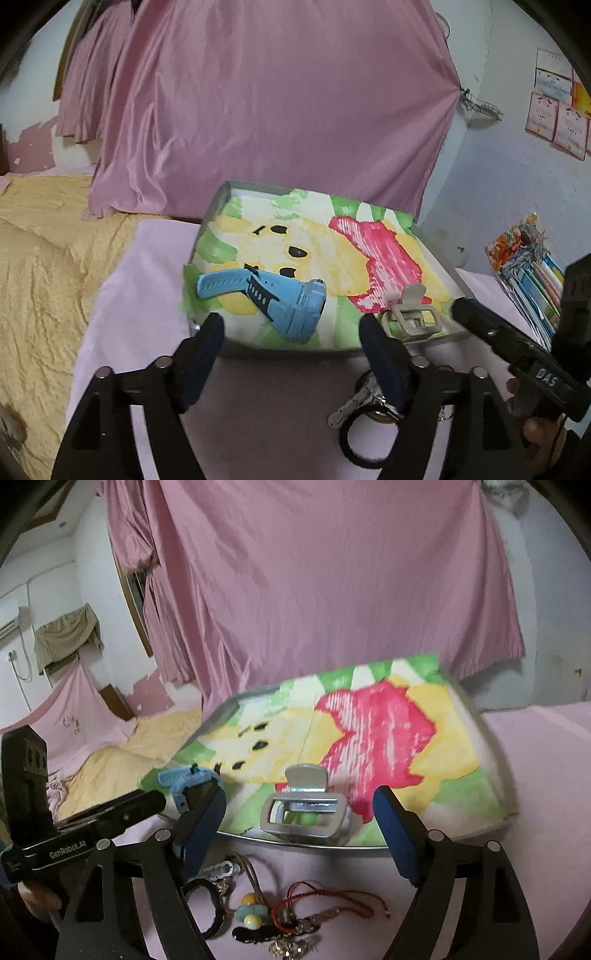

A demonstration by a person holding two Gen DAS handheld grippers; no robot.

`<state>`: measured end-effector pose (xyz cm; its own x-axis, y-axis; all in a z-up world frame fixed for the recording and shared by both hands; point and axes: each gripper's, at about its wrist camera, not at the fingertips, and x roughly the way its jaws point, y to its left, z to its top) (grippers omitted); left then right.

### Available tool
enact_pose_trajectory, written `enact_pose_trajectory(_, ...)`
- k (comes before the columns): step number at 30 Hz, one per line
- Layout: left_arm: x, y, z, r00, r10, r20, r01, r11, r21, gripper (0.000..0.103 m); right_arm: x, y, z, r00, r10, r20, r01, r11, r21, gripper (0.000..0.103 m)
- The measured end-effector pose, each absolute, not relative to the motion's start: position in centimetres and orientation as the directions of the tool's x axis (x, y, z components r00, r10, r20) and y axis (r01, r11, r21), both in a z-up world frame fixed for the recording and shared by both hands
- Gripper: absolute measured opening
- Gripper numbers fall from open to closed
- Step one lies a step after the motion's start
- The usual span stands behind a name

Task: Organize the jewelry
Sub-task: 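Open both tools and withdraw them from the tray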

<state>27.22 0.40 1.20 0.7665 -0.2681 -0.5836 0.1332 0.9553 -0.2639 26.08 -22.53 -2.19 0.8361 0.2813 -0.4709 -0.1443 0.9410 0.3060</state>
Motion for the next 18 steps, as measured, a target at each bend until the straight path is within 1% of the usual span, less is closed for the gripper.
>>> enact_pose_trajectory(1,26.7,0.4,1.4,0.778,-0.263,-0.571,0.132,0.956,-0.261,0.079,25.3,-22.6,-1.9,0.851,0.268,-0.452,-0.142,0.946,0.293,0.085)
enact_pose_trajectory(2,26.2,0.4,1.6,0.786,-0.259,-0.562,0.132,0.957,-0.257,0.08,24.7,-22.7,-1.6,0.862,0.257,-0.437,-0.139,0.949,0.284,0.087)
enact_pose_trajectory(3,25.6,0.4,1.8,0.796,-0.251,-0.55,0.13,0.959,-0.25,0.084,23.8,-22.8,-1.3,0.876,0.244,-0.416,-0.135,0.953,0.272,0.089)
enact_pose_trajectory(4,25.2,0.4,1.9,0.804,-0.245,-0.542,0.127,0.961,-0.245,0.091,23.2,-22.8,-1.1,0.885,0.235,-0.402,-0.134,0.955,0.264,0.09)
enact_pose_trajectory(6,24.2,0.4,2.2,0.822,-0.23,-0.521,0.115,0.963,-0.242,0.101,21.7,-22.8,-0.6,0.9,0.217,-0.377,-0.13,0.961,0.242,0.092)
enact_pose_trajectory(12,20.5,0.9,2.9,0.878,-0.195,-0.436,0.091,0.965,-0.248,0.103,16.7,-22.9,0.2,0.941,0.158,-0.298,-0.11,0.979,0.172,0.1)
enact_pose_trajectory(18,17.0,0.6,3.0,0.916,-0.164,-0.365,0.097,0.976,-0.194,0.103,12.9,-23.0,0.2,0.966,0.11,-0.233,-0.083,0.989,0.123,0.101)
